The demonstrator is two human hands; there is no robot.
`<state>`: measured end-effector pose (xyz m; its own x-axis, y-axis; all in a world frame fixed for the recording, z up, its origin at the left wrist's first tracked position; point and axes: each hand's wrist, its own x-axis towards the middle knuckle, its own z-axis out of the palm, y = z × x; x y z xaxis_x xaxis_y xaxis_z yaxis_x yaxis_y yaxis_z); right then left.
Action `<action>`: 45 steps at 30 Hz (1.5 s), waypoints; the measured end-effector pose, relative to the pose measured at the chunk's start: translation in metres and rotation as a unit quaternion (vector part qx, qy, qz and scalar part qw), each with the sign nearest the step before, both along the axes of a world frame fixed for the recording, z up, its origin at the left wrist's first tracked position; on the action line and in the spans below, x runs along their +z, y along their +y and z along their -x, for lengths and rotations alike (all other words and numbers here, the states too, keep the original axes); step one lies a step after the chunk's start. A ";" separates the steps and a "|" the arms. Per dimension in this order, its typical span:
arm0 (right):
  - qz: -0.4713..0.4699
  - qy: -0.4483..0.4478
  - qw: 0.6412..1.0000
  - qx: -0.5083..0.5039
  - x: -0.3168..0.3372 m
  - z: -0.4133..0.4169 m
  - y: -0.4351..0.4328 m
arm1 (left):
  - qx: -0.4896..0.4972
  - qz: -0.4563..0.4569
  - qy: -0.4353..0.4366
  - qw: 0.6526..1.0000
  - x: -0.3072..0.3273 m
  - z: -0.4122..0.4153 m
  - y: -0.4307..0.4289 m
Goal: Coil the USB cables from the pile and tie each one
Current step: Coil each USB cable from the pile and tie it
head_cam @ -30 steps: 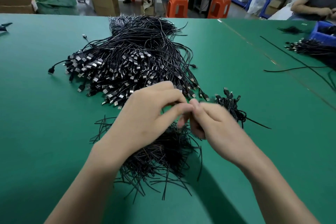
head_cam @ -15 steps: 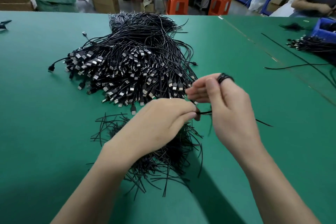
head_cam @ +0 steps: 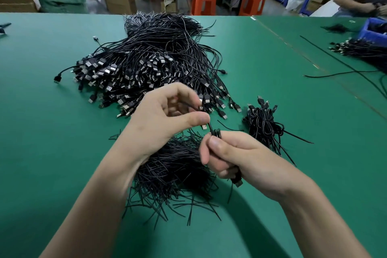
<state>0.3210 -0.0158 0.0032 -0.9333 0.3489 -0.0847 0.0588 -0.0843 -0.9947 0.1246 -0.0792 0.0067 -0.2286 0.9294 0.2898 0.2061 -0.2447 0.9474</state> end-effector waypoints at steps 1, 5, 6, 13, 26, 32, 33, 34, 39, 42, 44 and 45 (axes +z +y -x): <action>0.019 0.015 1.000 0.005 0.001 0.000 0.000 | -0.039 0.015 -0.055 0.998 -0.002 -0.001 0.001; 0.070 0.060 0.995 0.034 0.004 0.001 0.002 | -0.168 0.058 -0.048 0.983 -0.006 -0.007 0.000; 0.070 0.063 0.995 0.039 0.005 0.001 0.002 | -0.176 0.059 -0.027 0.982 -0.006 -0.007 -0.001; 0.067 0.048 0.997 -0.004 0.002 0.000 -0.004 | -0.137 0.080 -0.042 0.986 -0.007 -0.009 0.002; 0.097 0.063 0.966 -0.230 -0.001 0.006 -0.015 | -0.092 0.078 -0.101 0.987 -0.016 -0.014 0.007; -0.168 0.002 0.927 -0.336 -0.011 0.003 -0.013 | -0.062 0.059 -0.074 0.994 -0.019 -0.017 0.011; -0.211 -0.014 0.922 -0.325 -0.011 0.000 -0.012 | -0.054 0.056 -0.071 0.994 -0.020 -0.016 0.011; -0.240 -0.030 0.921 -0.307 -0.011 -0.002 -0.011 | -0.048 0.053 -0.066 0.995 -0.020 -0.015 0.012; -0.198 -0.075 0.961 -0.180 -0.008 -0.003 -0.010 | -0.059 0.044 -0.071 0.995 -0.018 -0.016 0.013; -0.173 -0.064 0.973 -0.135 -0.005 -0.002 -0.014 | -0.058 0.036 -0.080 0.995 -0.018 -0.015 0.012; -0.167 -0.064 0.977 -0.116 -0.005 -0.002 -0.015 | -0.050 0.039 -0.081 0.995 -0.018 -0.014 0.012; -0.158 -0.064 0.979 -0.111 -0.005 -0.002 -0.015 | -0.050 0.042 -0.081 0.995 -0.018 -0.014 0.012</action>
<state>0.3230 -0.0311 -0.0019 -0.8209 0.5688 -0.0507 0.1993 0.2022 -0.9588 0.1390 -0.0672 -0.0112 -0.1718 0.9692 0.1767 0.0284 -0.1744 0.9843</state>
